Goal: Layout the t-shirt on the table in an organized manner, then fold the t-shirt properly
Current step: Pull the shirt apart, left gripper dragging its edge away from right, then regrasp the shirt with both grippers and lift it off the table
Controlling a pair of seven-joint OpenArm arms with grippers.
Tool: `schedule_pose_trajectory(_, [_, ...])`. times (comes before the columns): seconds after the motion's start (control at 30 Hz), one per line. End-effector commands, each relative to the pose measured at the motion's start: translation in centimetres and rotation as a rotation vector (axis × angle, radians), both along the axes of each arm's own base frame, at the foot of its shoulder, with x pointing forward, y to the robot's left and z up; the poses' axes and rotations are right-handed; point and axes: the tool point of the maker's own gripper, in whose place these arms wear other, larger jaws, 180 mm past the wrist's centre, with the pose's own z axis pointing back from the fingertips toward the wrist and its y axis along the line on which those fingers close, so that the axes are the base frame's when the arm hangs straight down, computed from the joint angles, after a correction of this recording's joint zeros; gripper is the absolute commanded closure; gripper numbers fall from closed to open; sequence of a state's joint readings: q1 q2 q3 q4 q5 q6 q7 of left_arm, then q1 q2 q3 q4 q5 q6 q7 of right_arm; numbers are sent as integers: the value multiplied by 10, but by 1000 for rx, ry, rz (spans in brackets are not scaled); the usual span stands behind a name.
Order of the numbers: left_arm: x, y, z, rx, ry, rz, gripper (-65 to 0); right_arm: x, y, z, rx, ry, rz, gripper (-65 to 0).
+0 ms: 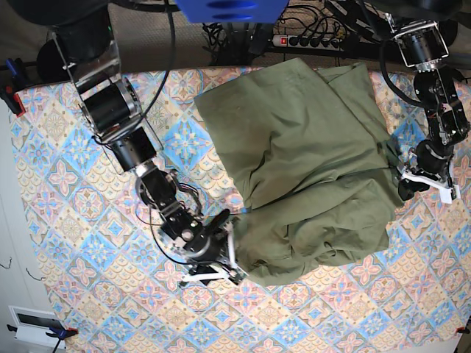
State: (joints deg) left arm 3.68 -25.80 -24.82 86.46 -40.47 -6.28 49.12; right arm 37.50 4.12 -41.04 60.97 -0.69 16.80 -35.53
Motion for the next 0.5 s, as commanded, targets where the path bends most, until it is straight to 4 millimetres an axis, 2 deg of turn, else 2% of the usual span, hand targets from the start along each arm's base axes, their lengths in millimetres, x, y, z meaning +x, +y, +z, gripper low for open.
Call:
schedule_pose_trajectory(0.0, [7,5,19,29,-52,-5,-304,7,7,10,26,-16,8,-241])
schedule_pose_trajectory(0.13, [-1,3,11,23,-30,-8,-304,3,21,-6,52,24,16,-241])
schedule_pose_trajectory(0.27, [-4,-4,3,4,-21,-7,-304,9,44,-5,89,34,36,-241])
schedule_pose_trajectory(0.33, [-9,-5,-1,0,-8,-7,-304,7,44,-21,103,61,32,-241])
schedule_pose_trajectory(0.4, [-10,-5,-3,-2,-5,-7,-304,6,36,-38,104,87,18,-241])
schedule_pose_trajectory(0.47, [-13,-5,-6,-2,4,-7,-304,7,31,-47,111,97,10,-241])
